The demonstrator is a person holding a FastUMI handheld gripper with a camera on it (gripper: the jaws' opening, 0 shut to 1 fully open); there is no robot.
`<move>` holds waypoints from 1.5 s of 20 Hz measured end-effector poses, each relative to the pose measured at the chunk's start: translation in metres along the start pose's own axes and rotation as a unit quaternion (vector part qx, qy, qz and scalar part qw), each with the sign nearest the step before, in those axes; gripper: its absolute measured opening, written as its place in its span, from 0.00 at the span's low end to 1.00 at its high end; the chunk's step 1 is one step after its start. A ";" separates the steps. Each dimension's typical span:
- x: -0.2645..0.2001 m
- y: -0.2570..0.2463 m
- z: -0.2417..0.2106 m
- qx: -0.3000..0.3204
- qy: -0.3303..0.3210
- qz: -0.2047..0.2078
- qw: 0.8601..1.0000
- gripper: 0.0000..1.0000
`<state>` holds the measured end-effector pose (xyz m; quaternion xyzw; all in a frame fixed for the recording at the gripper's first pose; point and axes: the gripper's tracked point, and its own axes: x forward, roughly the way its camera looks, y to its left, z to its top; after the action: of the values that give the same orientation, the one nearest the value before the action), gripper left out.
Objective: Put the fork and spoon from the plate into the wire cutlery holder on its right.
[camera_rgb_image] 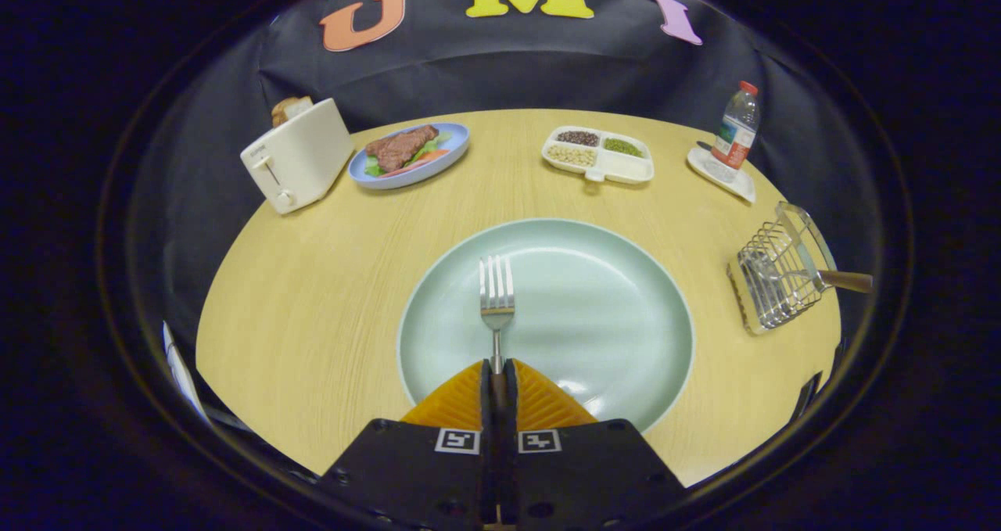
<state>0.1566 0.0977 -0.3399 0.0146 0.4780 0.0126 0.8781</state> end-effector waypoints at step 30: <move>-0.179 -0.271 0.096 0.082 -0.154 -0.010 0.985 0.03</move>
<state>0.1419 -0.1808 -0.1478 0.0836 0.3364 -0.0377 0.9372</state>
